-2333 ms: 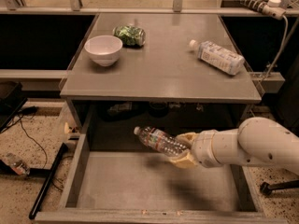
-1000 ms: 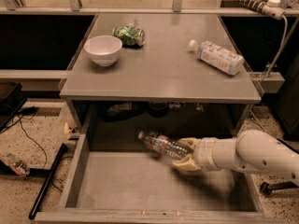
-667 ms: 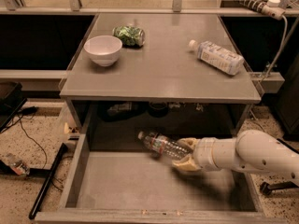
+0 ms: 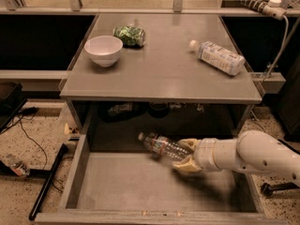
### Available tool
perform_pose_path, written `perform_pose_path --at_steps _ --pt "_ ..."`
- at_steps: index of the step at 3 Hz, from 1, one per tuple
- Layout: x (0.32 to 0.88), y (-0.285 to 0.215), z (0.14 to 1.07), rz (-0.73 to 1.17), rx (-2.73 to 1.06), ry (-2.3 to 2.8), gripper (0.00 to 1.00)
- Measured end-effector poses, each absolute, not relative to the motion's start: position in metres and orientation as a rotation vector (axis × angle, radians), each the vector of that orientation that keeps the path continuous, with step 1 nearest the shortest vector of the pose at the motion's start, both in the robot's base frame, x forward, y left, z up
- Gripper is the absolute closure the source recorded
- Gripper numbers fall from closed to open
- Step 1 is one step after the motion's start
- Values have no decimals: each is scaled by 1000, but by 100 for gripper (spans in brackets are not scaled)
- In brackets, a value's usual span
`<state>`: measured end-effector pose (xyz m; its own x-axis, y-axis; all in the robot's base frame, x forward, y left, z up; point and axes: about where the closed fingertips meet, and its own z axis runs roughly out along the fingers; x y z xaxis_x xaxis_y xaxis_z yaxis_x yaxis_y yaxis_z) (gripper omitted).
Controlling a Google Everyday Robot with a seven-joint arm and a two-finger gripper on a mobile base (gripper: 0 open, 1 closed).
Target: Place water bottle into top drawer
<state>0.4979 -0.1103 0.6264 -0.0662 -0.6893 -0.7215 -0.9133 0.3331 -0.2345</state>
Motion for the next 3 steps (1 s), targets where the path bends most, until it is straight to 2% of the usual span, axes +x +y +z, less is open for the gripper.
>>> perform_pose_path --at_steps 1,2,3 --pt "498 -110 626 363 -1421 1818 11" --pt "498 -110 626 363 -1421 1818 0" --pt "498 -110 626 363 -1421 1818 0"
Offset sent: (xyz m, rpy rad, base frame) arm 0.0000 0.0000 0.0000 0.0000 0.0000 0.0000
